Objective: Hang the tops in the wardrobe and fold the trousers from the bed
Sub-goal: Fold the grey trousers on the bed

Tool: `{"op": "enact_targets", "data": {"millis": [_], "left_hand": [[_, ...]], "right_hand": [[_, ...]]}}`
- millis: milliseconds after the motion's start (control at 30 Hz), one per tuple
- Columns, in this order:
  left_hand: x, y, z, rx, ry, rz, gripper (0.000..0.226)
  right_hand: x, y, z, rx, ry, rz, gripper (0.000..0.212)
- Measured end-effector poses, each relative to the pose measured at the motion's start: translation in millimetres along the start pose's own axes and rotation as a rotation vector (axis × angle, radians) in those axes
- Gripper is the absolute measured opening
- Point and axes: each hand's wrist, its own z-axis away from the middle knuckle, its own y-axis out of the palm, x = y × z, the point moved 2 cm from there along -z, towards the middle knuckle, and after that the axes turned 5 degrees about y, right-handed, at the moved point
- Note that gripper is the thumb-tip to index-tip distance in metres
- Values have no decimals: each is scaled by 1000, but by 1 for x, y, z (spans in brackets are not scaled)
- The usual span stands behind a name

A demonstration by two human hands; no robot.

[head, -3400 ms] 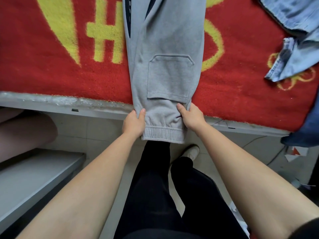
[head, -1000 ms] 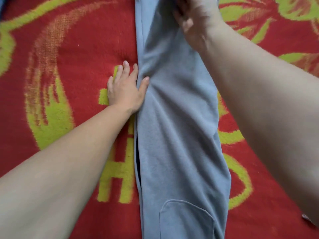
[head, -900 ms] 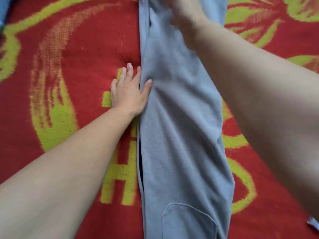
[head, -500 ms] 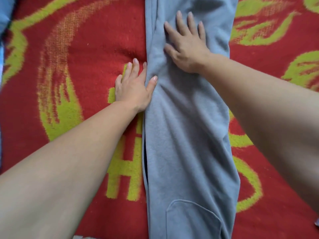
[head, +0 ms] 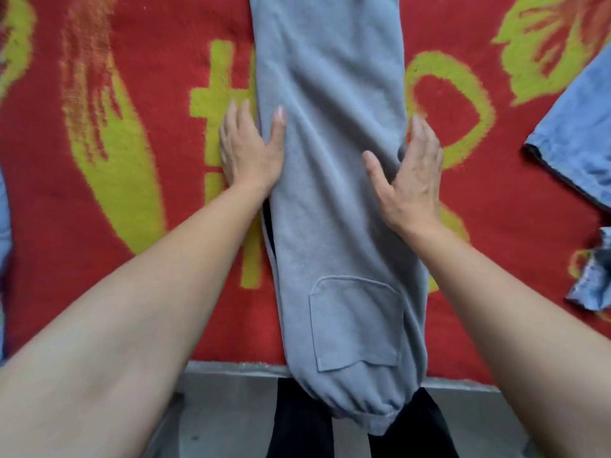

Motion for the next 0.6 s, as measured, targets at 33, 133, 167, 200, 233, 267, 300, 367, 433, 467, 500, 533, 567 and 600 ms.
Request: {"op": "enact_targets", "data": {"millis": [33, 133, 167, 200, 233, 267, 300, 367, 433, 467, 500, 533, 567, 600], "left_hand": [[5, 1, 32, -44, -23, 29, 66], [25, 10, 126, -19, -179, 119, 56], [33, 14, 155, 28, -241, 142, 55], [39, 17, 183, 76, -288, 145, 55], [44, 20, 211, 123, -303, 124, 56], [48, 22, 237, 162, -288, 90, 57], [52, 23, 261, 189, -264, 61, 59], [58, 25, 299, 203, -261, 40, 64], [64, 26, 328, 200, -344, 101, 67], [67, 28, 340, 201, -401, 171, 66], [70, 30, 352, 204, -452, 250, 67], [72, 32, 363, 213, -493, 315, 69], [74, 33, 374, 226, -523, 359, 70], [74, 34, 383, 243, -540, 395, 70]], "right_hand": [[-12, -1, 19, 18, 64, -9, 85], [-49, -8, 77, 77, 211, -50, 90], [-60, -9, 95, 101, 229, -61, 89], [-71, -11, 111, 132, 241, -73, 87], [-82, -11, 128, 165, 255, -87, 83], [-92, -12, 144, 198, 282, -102, 79], [-102, -12, 160, 227, 325, -123, 74], [-120, -13, 194, 282, 408, -151, 64], [-133, -15, 230, 335, 434, -123, 67], [-138, -15, 248, 363, 439, -98, 70], [-143, -15, 266, 390, 439, -87, 69], [-148, -15, 283, 422, 439, -94, 67], [-153, -14, 298, 460, 436, -116, 62], [-159, -13, 311, 503, 429, -143, 58]]}}
